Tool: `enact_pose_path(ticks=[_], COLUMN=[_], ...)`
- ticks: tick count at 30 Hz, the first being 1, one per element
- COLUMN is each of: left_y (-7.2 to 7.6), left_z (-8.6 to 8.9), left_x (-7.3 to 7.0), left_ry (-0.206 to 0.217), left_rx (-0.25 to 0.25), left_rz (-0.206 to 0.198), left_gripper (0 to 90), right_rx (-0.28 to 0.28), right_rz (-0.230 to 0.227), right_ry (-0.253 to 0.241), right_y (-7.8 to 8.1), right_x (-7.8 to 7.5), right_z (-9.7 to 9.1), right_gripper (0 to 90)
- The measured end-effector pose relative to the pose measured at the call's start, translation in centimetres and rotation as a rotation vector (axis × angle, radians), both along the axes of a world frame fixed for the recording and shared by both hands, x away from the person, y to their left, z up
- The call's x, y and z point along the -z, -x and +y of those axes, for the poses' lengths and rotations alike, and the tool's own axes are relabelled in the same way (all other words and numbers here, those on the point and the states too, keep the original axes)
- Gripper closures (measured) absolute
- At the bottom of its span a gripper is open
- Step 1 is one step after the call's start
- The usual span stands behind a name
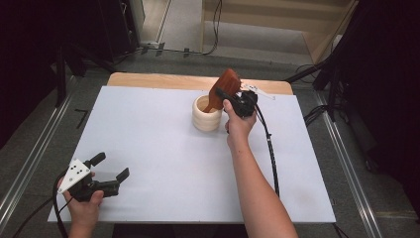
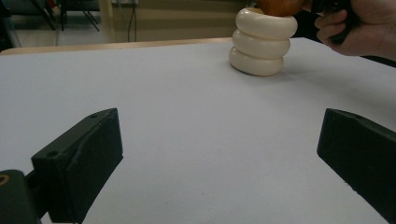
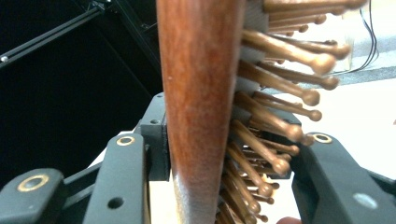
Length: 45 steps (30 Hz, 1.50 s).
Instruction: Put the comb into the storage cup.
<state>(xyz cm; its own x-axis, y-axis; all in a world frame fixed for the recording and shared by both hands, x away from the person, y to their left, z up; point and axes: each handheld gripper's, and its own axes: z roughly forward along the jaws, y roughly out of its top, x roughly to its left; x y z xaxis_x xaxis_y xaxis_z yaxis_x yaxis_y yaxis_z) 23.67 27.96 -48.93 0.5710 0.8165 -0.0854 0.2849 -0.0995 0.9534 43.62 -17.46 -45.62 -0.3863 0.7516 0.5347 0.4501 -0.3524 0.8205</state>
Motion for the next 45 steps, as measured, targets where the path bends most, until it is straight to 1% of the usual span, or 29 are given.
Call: enact_pose_path(ticks=[3, 7, 10, 14, 16, 19, 22, 24, 28, 30, 31, 32, 33, 35, 36, 37, 38, 39, 40, 42, 45], left_y=[0.0, 0.0, 0.0, 0.0, 0.0, 0.0, 0.0, 0.0, 0.0, 0.0, 0.0, 0.0, 0.0, 0.0, 0.0, 0.0, 0.0, 0.0, 0.0, 0.0, 0.0], left_z=[0.0, 0.0, 0.0, 0.0, 0.0, 0.0, 0.0, 0.0, 0.0, 0.0, 0.0, 0.0, 0.0, 0.0, 0.0, 0.0, 0.0, 0.0, 0.0, 0.0, 0.0], left_x=[0.0, 0.0, 0.0, 0.0, 0.0, 0.0, 0.0, 0.0, 0.0, 0.0, 0.0, 0.0, 0.0, 0.0, 0.0, 0.0, 0.0, 0.0, 0.0, 0.0, 0.0], left_ry=[0.001, -0.001, -0.002, -0.002, -0.003, -0.005, -0.004, -0.004, -0.004, -0.002, -0.003, -0.003, -0.003, -0.004, -0.004, -0.004, -0.004, -0.004, -0.004, -0.006, -0.005], left_rx=[0.000, -0.001, -0.001, -0.001, -0.001, 0.000, 0.001, 0.001, 0.000, 0.000, 0.000, 0.001, 0.001, 0.001, 0.001, 0.001, 0.001, 0.001, 0.001, 0.001, 0.000], left_rz=[-0.001, 0.000, 0.000, 0.000, 0.000, 0.001, 0.000, 0.000, 0.001, 0.001, 0.001, 0.000, 0.000, 0.000, 0.000, 0.000, 0.000, 0.001, 0.000, 0.001, 0.001], left_gripper=[0.2, 0.2, 0.2, 0.2, 0.2, 0.2, 0.1, 0.2, 0.2, 0.2, 0.2, 0.2, 0.2, 0.2, 0.2, 0.2, 0.2, 0.2, 0.2, 0.2, 0.2], right_rx=[0.004, 0.019, 0.021, 0.008, -0.002, -0.002, 0.006, 0.007, 0.001, -0.007, -0.013, -0.020, -0.025, -0.018, -0.016, -0.031, -0.039, -0.034, -0.034, -0.040, -0.043], right_rz=[0.015, 0.037, 0.042, 0.036, 0.039, 0.043, 0.045, 0.050, 0.040, 0.028, 0.025, 0.018, 0.012, 0.013, 0.011, 0.009, 0.004, 0.004, 0.001, 0.000, -0.010], right_ry=[-0.006, 0.003, 0.002, 0.015, 0.008, 0.012, 0.031, 0.032, 0.067, 0.083, 0.090, 0.107, 0.121, 0.151, 0.165, 0.162, 0.164, 0.170, 0.186, 0.200, 0.205], right_y=[-0.1, -0.1, -0.2, -0.1, -0.1, -0.1, 0.0, 0.0, 0.2, 0.3, 0.4, 0.4, 0.5, 0.6, 0.7, 0.7, 0.7, 0.8, 0.9, 1.0, 1.4], right_x=[0.1, 0.0, -0.1, -0.2, -0.2, -0.2, -0.3, -0.4, -0.6, -0.7, -0.8, -0.9, -0.9, -1.0, -1.1, -1.1, -1.1, -1.1, -1.2, -1.4, -1.7], right_z=[-0.3, -0.6, -0.8, -1.0, -1.1, -1.2, -1.3, -1.5, -1.6, -1.5, -1.5, -1.5, -1.5, -1.4, -1.5, -1.5, -1.6, -1.6, -1.7, -1.7, -1.6], right_gripper=[47.9, 44.1, 42.1, 39.6, 38.4, 34.2, 29.7, 26.4, 18.4, 14.5, 11.9, 8.3, 8.3, 7.5, 4.3, 0.0, 0.0, 0.0, 0.0, 0.0, 0.0])
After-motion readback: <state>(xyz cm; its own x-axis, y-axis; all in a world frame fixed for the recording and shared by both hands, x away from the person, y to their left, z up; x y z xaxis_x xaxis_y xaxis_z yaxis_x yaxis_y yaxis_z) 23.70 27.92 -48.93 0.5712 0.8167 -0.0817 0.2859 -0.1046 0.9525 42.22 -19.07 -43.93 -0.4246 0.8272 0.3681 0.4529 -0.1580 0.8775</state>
